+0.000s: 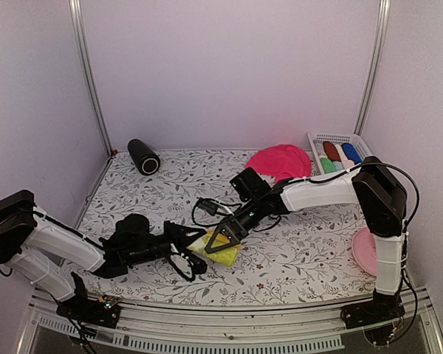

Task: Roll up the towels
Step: Pass from the left arm to the right

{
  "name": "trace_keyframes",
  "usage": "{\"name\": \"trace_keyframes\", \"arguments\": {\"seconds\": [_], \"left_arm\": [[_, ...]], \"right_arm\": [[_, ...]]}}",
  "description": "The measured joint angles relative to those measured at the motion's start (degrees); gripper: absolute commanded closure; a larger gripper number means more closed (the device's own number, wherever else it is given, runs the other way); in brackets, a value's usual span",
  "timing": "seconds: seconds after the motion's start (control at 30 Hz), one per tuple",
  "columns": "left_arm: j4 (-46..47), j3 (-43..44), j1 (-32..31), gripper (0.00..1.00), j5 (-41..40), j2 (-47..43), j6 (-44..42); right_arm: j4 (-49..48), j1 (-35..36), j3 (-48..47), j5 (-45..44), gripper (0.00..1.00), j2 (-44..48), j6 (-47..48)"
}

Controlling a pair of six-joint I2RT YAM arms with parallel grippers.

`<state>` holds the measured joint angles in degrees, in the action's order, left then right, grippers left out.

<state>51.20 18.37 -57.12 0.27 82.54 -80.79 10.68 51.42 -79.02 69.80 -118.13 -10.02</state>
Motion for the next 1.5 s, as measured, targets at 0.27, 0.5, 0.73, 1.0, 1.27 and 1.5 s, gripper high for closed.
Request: {"name": "trace_keyframes", "arguments": {"seconds": [0.27, 0.5, 0.73, 1.0, 1.27, 1.5], "left_arm": [[-9.22, 4.0, 0.07, 1.0, 0.07, -0.28, 4.46], [-15.52, 6.05, 0.57, 1.0, 0.83, -0.26, 6.8], [-20.81, 8.02, 0.83, 1.0, 2.38, 0.31, 8.5], [-22.58, 9.46, 0.94, 1.0, 4.15, 1.49, 9.57], [-22.49, 9.97, 1.01, 0.3, 3.8, 1.68, 10.8], [-26.21, 11.82, 4.61, 0.03, 2.62, 2.32, 14.73]], "right_arm": [[8.96, 0.02, -1.75, -5.07, 0.32, 0.31, 8.07], [14.12, 0.11, -3.02, -11.67, 0.38, 0.83, 13.29], [17.38, 0.79, -3.41, -16.04, 0.48, 1.44, 16.98], [20.35, 1.64, -4.28, -18.97, 0.93, 1.44, 19.12], [21.55, 1.44, -5.03, -19.12, 0.97, 1.44, 19.28], [20.61, -0.33, -4.79, -17.46, 0.97, 1.95, 18.27]]}}
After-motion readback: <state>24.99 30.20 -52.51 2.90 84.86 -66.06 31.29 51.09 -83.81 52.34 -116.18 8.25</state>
